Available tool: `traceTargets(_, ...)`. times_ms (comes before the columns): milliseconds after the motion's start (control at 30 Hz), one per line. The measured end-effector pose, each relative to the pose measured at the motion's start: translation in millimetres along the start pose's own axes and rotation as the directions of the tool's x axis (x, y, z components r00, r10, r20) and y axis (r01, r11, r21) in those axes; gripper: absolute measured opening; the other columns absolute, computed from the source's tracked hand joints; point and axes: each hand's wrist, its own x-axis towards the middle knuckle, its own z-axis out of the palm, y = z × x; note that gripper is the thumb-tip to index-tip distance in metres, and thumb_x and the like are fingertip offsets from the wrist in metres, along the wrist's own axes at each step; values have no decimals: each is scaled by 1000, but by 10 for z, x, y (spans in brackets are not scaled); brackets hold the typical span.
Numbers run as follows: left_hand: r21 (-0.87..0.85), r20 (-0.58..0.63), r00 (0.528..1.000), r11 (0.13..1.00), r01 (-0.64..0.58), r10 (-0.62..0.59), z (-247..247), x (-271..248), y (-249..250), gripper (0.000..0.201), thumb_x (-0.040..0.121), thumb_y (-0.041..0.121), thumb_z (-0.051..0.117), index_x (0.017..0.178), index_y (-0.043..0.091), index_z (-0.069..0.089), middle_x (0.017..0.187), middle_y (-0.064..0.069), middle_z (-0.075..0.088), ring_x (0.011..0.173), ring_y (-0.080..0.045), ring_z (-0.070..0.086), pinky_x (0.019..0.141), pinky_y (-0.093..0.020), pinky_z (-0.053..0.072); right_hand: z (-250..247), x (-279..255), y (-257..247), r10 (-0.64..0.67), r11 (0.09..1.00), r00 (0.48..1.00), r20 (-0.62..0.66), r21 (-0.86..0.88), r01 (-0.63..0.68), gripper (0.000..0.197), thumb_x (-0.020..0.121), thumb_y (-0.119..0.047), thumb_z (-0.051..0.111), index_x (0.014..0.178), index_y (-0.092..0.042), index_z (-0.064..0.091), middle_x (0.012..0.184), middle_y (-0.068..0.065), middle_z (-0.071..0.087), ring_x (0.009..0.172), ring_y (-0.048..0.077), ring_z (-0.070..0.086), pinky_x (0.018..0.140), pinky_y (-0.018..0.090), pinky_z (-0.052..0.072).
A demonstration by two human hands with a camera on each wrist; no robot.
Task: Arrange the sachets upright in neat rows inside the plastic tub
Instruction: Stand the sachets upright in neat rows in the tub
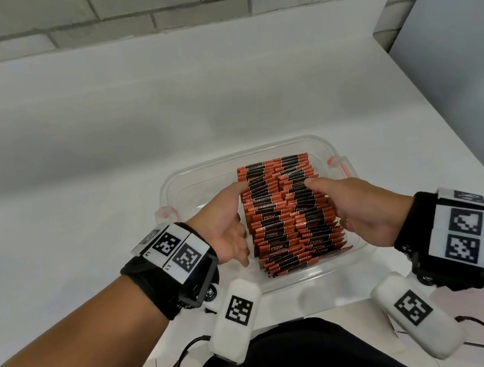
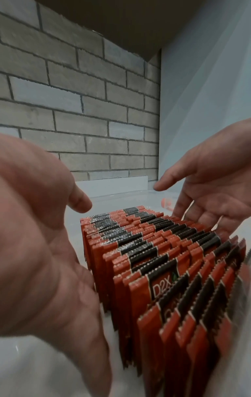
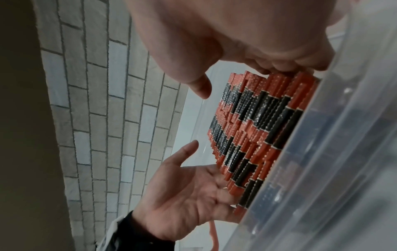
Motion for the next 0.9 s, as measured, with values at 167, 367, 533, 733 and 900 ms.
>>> traceTargets(167,-85,31,999,996,40,-37,-2,85,-22,50,93,54,44,106,8,58,129,-21,55,125,-43,47,113,-59,20,23,-5,2,22,1000,1000,20,10,-22,32,97,-44,44,110,-23,66,114,-5,69,116,18,57,112,40,30)
traceTargets(367,-84,-29,999,996,30,-32,-28,138,-134,76,90,55,48,146,6,29,145,-26,38,129,-50,38,109,-69,15,1,4,7,70,996,997,13,-50,-70,29,93,-52,44,108,-32,60,140,-7,50,136,21,34,116,53,10)
traceTargets(533,-59,-59,998,998,15,-18,33,107,-132,48,94,53,43,120,14,54,142,-21,44,131,-44,39,109,-67,18,-23,23,35,2,994,1000,-6,-114,-3,39,94,-48,47,119,-18,55,117,-12,61,107,9,52,105,35,29)
traceTargets(733,-113,-114,993,992,-54,41,-51,61,-165,82,91,50,51,153,17,10,157,-22,12,142,-45,15,110,-66,16,-107,-76,27,-66,989,998,3,-136,66,13,97,-35,48,102,-27,57,94,-23,61,96,-3,55,88,20,37)
traceTargets(900,-142,-60,998,990,9,-18,27,65,-164,61,92,48,49,137,11,34,144,-28,38,122,-49,47,103,-65,27,-41,-62,-5,82,995,994,71,-68,-77,33,93,-47,48,116,-27,61,122,-4,65,119,21,54,106,54,34)
